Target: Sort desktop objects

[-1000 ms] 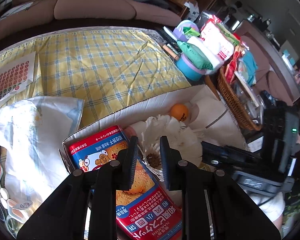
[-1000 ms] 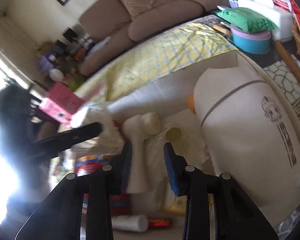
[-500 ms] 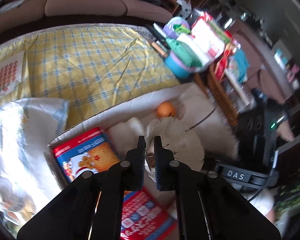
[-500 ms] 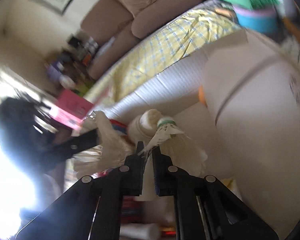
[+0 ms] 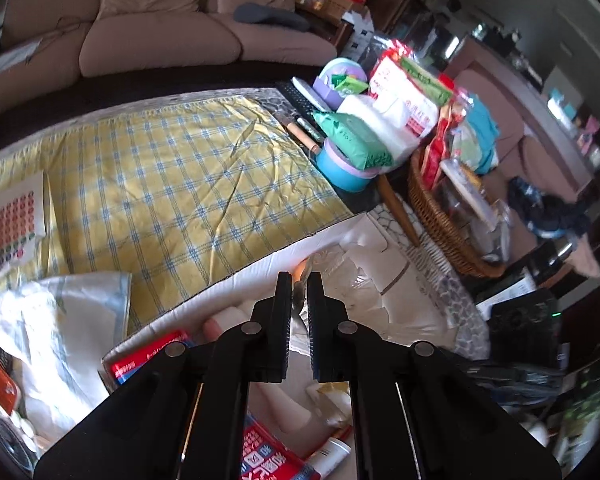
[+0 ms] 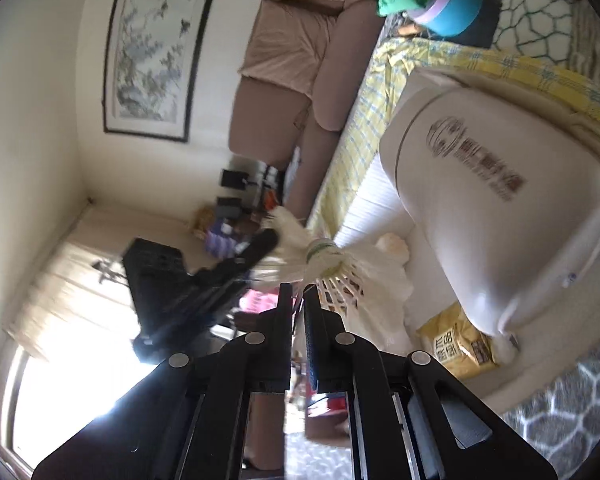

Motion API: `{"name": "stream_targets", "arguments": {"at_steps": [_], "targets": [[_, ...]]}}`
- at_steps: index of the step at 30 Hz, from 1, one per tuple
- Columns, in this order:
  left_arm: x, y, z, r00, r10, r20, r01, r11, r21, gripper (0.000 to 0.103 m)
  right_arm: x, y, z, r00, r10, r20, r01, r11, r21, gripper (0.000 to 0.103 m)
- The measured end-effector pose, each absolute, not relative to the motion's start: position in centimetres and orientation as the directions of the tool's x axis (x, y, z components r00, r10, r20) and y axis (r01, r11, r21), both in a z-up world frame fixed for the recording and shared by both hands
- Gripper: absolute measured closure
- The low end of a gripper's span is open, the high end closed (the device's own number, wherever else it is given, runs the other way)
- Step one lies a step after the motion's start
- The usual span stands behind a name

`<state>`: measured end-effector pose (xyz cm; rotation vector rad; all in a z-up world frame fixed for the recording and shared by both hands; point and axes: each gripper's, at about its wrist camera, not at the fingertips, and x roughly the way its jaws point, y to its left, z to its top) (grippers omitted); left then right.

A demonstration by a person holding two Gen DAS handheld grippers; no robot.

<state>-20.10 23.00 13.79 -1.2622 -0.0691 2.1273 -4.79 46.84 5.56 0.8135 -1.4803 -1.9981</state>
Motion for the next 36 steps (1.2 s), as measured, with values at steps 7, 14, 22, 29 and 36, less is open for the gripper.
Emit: {"name": "stream_targets", "arguments": {"at_steps": [7,14,22,29,36], "targets": [[-18.5,28.8,11.8,-0.400,0.445,-0.801,-0.625,-0.772,-0.117,0.096,-2.1,49.1,7.9,-0.713,-0.689,-0.132,0.092,-0.279,0.956,0.096],[-18.0,31.6,10.1,-0.460,0.357,-0.813,-0.659,-0.751,0.043,0.096,-1.7,49.3,8.4,-0.707,-0.689,-0.158,0.097,-0.316,0.944,0.096],[-19.8,26.7,12.9,-0.411,0.489,-0.769,-0.587,-0.788,-0.188,0.081,-2.1,48.9,8.2,-0.695,-0.705,-0.145,0.112,-0.305,0.946,0.096],[-20.0,23.1,11.8,-0.256,0.500,-0.827,-0.587,-0.760,-0.278,0.075,-1.8,46.7,9.4,-0.645,-0.711,-0.281,0.121,-0.458,0.881,0.096],[-18.9,23.1,11.4,-0.232,0.506,-0.831,-0.576,-0.760,-0.302,0.061,-2.5,43.4,9.9,-0.584,-0.629,-0.513,0.084,-0.675,0.733,0.096]]}}
